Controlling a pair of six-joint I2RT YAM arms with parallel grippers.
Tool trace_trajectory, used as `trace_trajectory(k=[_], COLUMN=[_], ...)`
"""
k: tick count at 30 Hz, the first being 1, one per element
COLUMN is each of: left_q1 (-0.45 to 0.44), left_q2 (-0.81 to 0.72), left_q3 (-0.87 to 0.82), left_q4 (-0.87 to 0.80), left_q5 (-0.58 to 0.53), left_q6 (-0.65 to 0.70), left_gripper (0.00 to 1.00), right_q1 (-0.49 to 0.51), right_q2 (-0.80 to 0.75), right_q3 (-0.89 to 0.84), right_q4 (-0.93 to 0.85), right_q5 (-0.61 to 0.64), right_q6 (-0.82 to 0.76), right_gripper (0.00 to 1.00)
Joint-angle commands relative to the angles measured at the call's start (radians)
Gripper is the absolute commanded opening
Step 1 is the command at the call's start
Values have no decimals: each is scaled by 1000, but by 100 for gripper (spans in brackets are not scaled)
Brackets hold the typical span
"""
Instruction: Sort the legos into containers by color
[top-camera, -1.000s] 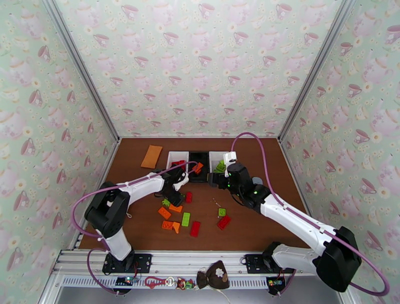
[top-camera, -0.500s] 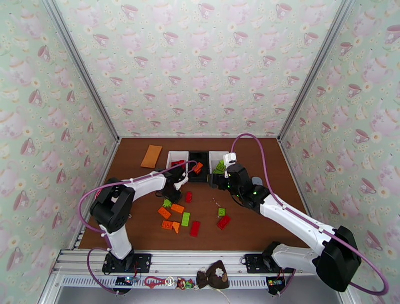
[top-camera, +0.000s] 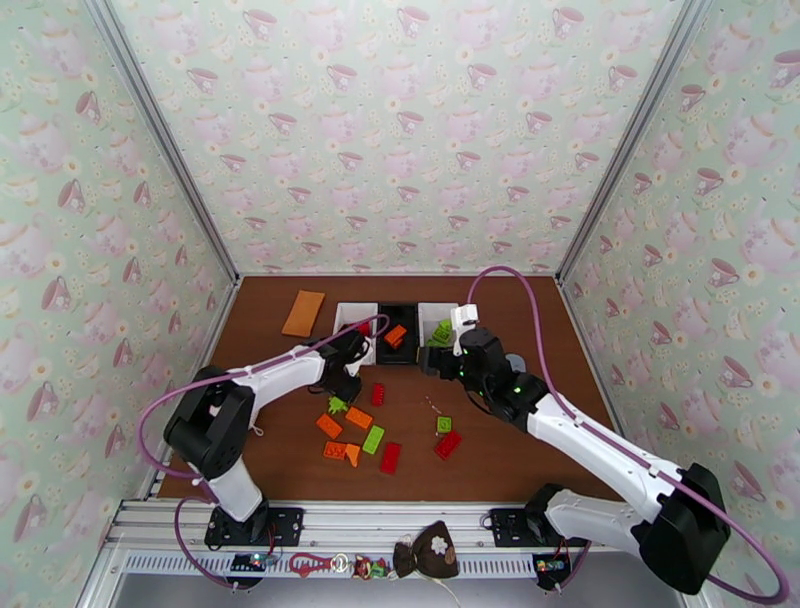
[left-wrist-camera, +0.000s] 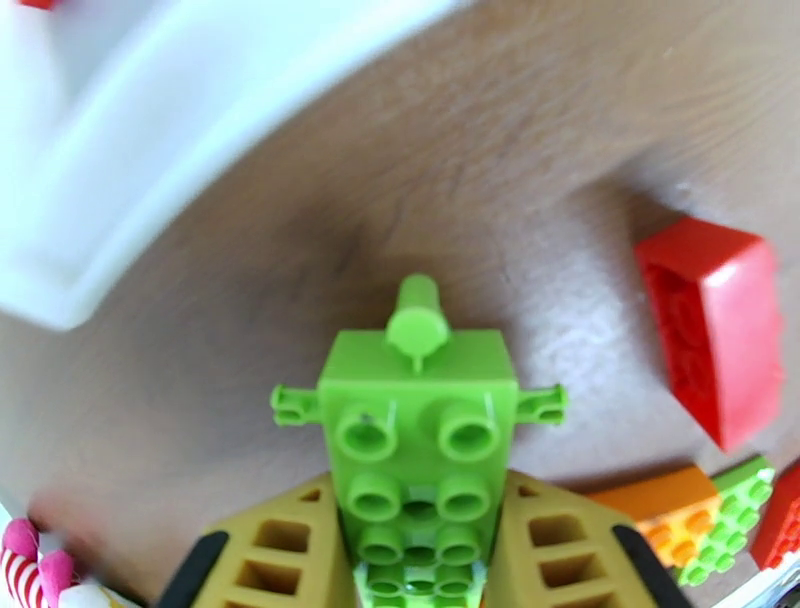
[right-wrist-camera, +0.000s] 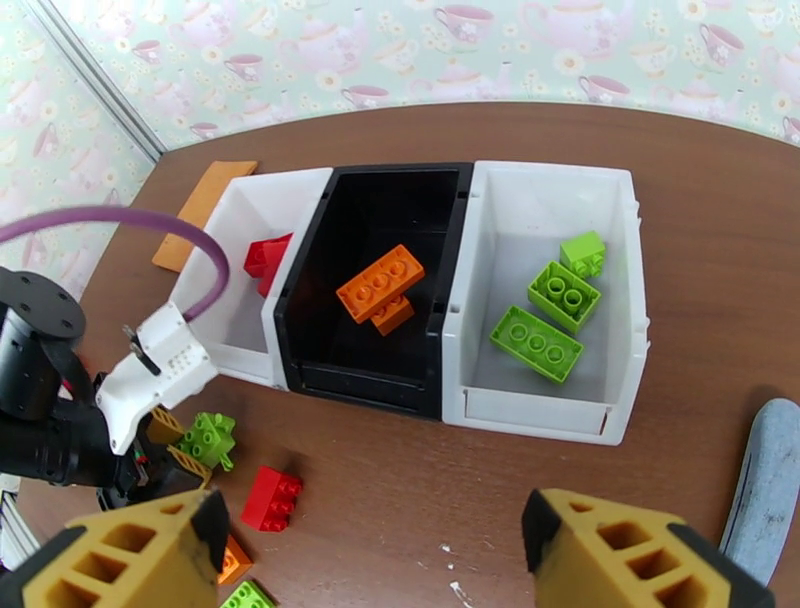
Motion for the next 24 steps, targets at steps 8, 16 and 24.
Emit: trace_trajectory(k=[8,16,24], left_q1=[-51,-116,-160], left_q2=[-191,-52,214], left_q3=[-62,74,373], left_q4=[437,689,630], left_q5=[39,43,-77], left_q6=[-98,-136,-343], left_gripper=[22,20,18], right_q1=[3,3,3], right_q2=[-121,-217,-280], right_q3=[-37,-42,-36], right_q4=[-60,-136,-190], right_q5=[-79,21,86], right_q6=[-61,-88,-96], right_gripper=[85,86,86])
